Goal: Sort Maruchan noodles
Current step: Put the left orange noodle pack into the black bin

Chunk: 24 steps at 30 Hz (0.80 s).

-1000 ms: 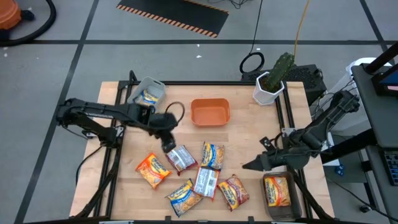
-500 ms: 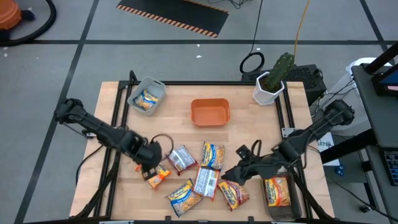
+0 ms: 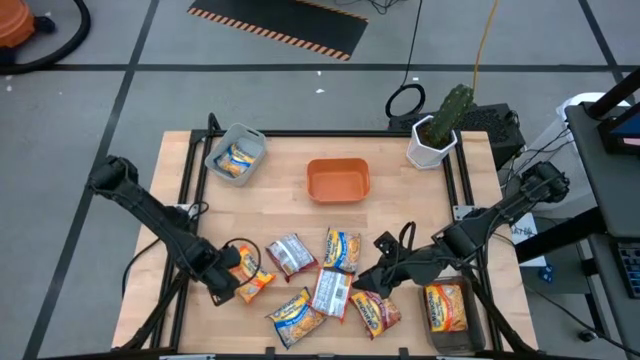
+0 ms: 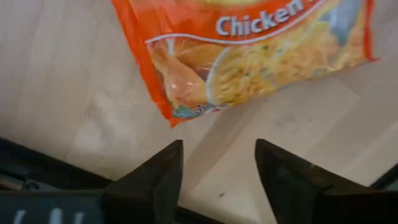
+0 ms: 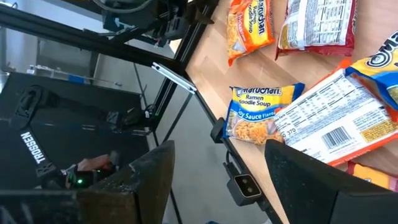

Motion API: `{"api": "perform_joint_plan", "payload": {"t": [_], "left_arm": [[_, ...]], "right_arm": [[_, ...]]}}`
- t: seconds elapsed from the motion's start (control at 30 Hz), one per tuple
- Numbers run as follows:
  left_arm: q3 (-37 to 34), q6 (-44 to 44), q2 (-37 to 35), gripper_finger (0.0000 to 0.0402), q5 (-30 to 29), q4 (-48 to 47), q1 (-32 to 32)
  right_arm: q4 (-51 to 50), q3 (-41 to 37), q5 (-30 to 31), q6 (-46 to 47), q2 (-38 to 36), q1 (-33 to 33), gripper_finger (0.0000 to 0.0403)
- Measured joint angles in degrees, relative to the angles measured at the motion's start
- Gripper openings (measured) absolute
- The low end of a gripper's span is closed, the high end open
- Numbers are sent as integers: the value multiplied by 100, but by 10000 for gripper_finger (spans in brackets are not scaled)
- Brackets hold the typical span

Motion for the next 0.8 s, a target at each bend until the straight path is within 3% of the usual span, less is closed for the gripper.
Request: {"api": "perform_joint_plan", "payload": {"t": [0.3,0.5,0.8], "left_arm": [[-312,47,0,306,-399,205,-179],[-895,173,0,312,-476,1422,-185],[-1178,315,0,312,-1201,1469,-163]], "right_arm": [[-70,-2,-49,-157,-2,-34,241],[-277,-2,-826,-392,-2,-360,241],[-844,-4,-1833,-1266,-26,-863,241]]}}
